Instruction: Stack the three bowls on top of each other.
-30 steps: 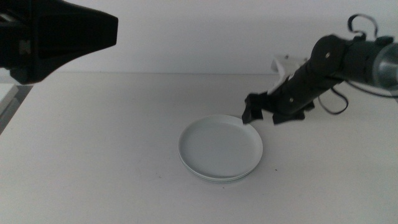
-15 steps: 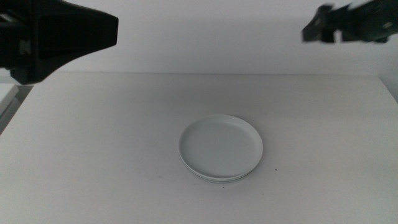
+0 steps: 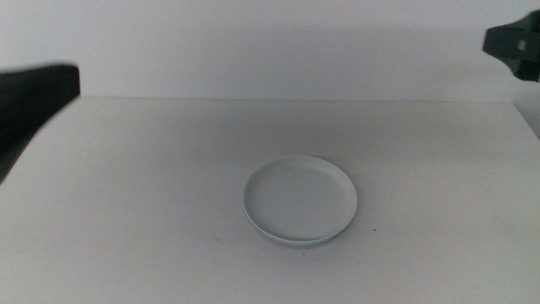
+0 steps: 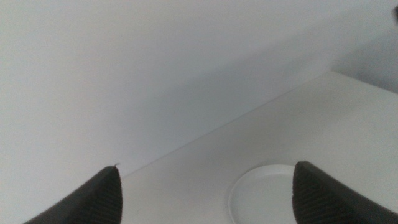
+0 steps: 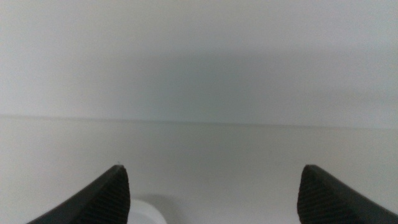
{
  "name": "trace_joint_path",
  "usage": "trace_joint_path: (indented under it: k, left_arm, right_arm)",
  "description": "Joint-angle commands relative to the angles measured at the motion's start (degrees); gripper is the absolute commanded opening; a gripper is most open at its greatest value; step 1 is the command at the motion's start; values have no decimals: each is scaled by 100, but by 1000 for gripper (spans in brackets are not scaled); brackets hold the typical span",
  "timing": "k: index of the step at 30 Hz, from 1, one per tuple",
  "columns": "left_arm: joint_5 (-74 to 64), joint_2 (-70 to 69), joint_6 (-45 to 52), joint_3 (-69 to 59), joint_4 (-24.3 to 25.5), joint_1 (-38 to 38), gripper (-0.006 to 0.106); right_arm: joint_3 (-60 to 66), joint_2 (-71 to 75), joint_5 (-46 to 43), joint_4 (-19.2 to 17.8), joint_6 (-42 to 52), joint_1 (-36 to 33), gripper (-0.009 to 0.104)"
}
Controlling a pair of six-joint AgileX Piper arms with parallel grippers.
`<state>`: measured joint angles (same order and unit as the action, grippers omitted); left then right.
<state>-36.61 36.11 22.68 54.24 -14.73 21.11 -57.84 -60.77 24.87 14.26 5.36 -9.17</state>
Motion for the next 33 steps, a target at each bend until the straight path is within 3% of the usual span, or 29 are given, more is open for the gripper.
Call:
trace_joint_path:
  k: [1,11,21,33]
  left_arm:
    - [400,-191,-22,-361,28,3,94]
    - [1281,-406,-22,-838,183,-234,94]
    - [1500,-435,-22,-838,225,-1796,94]
    - [1915,-448,-22,-1160,334,-1863,94]
  right_arm:
    - [338,320,-477,-52,-16,41,82]
    - [527,611,-520,-272,-16,41,82]
    - [527,611,-520,-258,-16,41,82]
    - [556,599,-531,-231,-43,41,82]
